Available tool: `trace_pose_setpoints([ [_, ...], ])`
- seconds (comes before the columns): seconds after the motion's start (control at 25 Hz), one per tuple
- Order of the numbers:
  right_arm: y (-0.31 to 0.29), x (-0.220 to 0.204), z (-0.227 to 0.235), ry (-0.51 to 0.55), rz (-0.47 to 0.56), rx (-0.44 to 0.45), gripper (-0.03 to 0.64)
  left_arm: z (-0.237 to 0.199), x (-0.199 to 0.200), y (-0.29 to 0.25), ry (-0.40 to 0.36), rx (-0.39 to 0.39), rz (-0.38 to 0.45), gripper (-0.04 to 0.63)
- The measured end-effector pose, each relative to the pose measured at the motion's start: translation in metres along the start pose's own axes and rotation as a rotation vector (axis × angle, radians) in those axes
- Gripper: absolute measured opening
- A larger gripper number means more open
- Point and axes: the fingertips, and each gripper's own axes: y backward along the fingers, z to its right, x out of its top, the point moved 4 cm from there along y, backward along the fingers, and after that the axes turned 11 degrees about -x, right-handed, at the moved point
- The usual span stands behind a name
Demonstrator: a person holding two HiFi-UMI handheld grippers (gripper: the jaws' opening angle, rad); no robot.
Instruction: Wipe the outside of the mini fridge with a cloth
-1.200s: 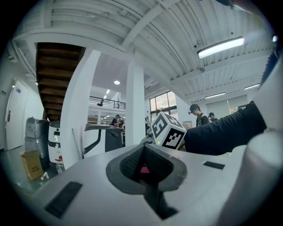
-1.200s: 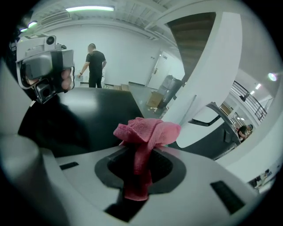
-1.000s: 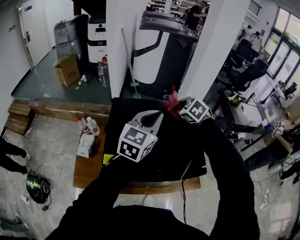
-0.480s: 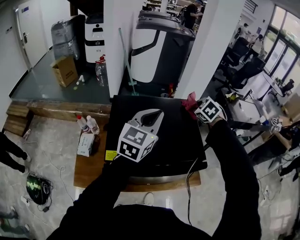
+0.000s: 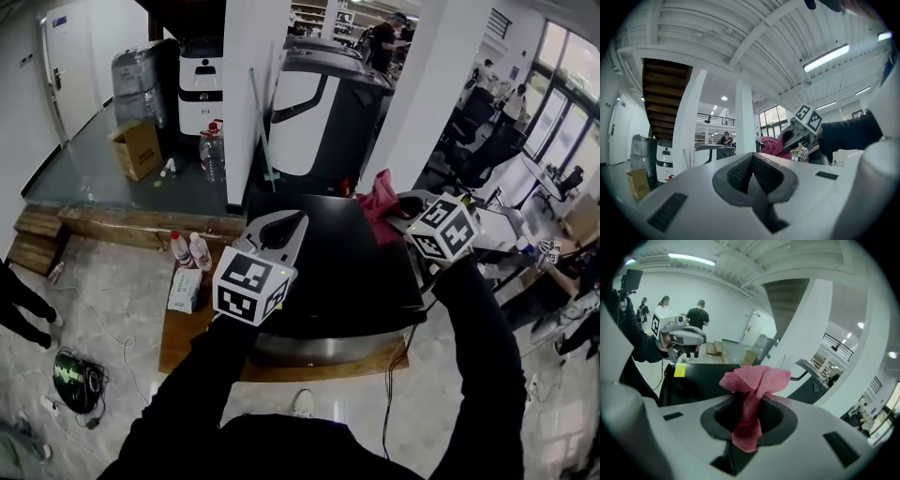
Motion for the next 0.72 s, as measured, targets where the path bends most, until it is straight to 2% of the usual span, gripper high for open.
trace_pose_setpoints([
  [0.16, 0.024, 0.052, -0.056, 0.014, 0.079, 0.053, 0.089, -0.002, 0.005, 0.041, -0.015, 0.028, 0.003, 0.006],
  [0.28, 0.027, 0.077, -0.106, 0.031, 0.095, 0.115, 0.089, -0.002, 0.003, 0.071, -0.012, 0.044, 0.0, 0.006],
  [0.56, -0.005, 0.101, -0.208, 0.019, 0.084, 0.266, 0.089, -0.002, -0.025, 0.124, 0.006, 0.072, -0.048, 0.006],
  [0.72, -0.027, 0.104, -0.248, 0.027, 0.061, 0.336, 0.089, 0.002, -0.042, 0.14, 0.036, 0.094, -0.066, 0.006],
])
